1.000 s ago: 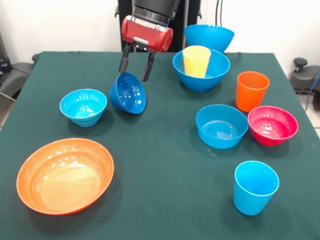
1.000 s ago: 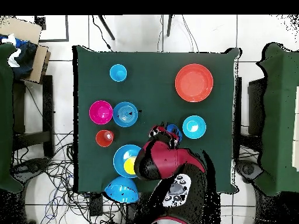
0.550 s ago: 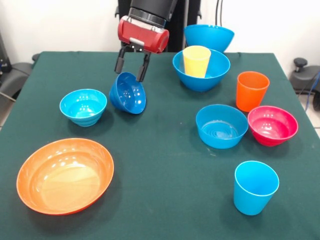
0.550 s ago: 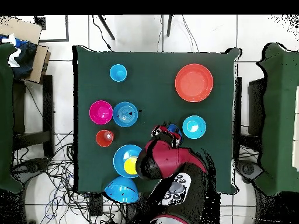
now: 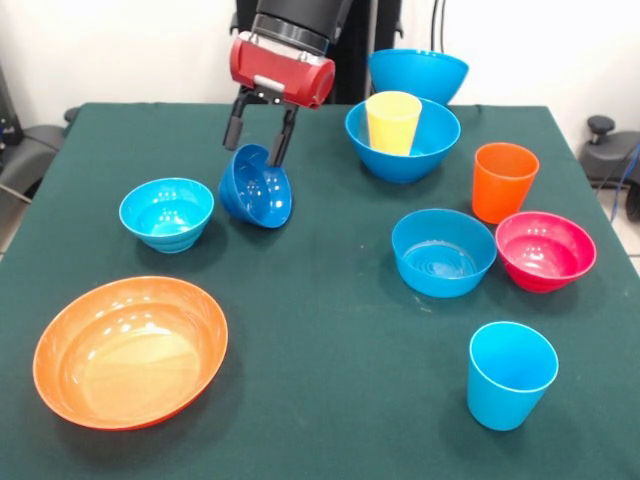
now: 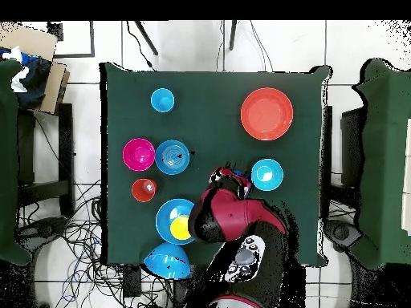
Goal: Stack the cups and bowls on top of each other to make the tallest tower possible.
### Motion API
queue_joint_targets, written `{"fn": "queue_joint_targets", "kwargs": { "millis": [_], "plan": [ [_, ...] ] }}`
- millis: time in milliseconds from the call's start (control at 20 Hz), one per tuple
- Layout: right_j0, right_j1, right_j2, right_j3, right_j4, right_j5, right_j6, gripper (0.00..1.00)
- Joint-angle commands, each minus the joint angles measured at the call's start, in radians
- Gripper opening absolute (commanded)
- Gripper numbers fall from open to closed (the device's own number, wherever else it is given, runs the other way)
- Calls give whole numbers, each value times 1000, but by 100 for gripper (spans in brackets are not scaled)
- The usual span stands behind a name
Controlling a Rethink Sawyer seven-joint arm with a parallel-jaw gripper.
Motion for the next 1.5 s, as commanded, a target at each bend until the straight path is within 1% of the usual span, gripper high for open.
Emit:
{"fn": "queue_joint_targets", "kwargs": {
  "millis": [50, 250, 500, 800, 1100, 1500],
  "plan": [
    [-36, -28, 150, -108, -34, 124, -52, 100],
    [-47, -45, 166, -120, -33, 159, -67, 100],
    [-79, -76, 217, -149, -45, 227, -115, 100],
    [-93, -79, 252, -183, -57, 266, -134, 100],
    [-83, -71, 247, -201, -64, 278, -121, 100],
    [-58, -52, 216, -205, -70, 253, -91, 100]
  ]
}}
